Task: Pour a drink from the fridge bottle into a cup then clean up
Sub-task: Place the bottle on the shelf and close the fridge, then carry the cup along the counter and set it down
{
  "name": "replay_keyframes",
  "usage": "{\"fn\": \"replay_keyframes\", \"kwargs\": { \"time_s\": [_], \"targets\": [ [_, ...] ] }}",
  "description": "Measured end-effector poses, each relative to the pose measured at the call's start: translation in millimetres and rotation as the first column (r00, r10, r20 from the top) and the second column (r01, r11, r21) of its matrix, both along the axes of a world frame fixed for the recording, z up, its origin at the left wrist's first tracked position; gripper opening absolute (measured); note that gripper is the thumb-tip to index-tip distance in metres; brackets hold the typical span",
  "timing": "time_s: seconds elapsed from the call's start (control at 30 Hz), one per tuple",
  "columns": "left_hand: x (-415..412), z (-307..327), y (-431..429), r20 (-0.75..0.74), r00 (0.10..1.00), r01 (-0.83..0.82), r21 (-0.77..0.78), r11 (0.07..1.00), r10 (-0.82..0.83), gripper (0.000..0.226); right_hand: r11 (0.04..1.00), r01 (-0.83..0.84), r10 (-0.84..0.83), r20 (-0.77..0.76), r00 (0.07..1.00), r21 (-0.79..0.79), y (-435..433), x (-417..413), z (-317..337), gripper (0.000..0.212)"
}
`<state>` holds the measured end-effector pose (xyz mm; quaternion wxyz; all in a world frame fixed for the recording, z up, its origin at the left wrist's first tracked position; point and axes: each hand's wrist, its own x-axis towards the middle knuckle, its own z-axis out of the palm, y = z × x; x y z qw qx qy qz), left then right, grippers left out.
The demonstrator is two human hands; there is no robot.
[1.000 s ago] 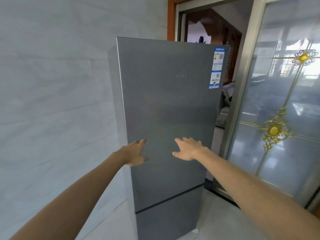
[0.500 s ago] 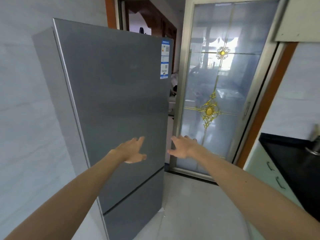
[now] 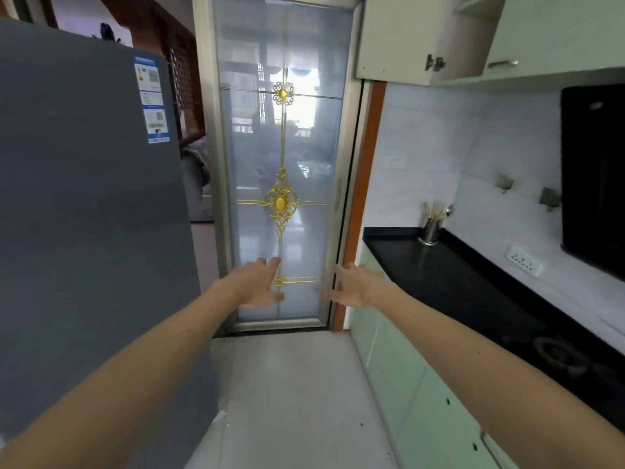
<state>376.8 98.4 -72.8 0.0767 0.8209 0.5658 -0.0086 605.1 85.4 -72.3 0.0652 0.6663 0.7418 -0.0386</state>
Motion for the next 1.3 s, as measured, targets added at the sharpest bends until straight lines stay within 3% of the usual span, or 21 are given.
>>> {"fn": "replay_keyframes", "kwargs": {
  "time_s": [0.33, 0.67, 1.0, 1.3],
  "targets": [
    [183.1, 1.8, -35.4, -0.042, 0.964, 0.264, 0.016, 0.964, -0.263, 0.079, 0.963, 0.268, -0.268, -0.007, 0.963, -0.005, -95.0, 157.7, -7.5, 0.072],
    [352.0, -3.7, -123.8, -0.031, 0.863, 0.504, -0.007, 0.864, -0.504, 0.084, 0.857, 0.516, -0.516, -0.023, 0.856, 0.002, -243.3, 314.3, -3.8, 0.073],
    [509.7, -9.4, -251.4, -0.031, 0.691, 0.721, -0.047, 0.691, -0.722, 0.084, 0.681, 0.733, -0.733, 0.01, 0.681, -0.008, -420.6, 433.5, -7.5, 0.07],
    [604.6, -22.1, -356.8, -0.045, 0.486, 0.869, -0.078, 0.488, -0.873, 0.086, 0.483, 0.876, -0.875, 0.04, 0.482, -0.004, -554.5, 488.9, -14.6, 0.063]
  ]
}}
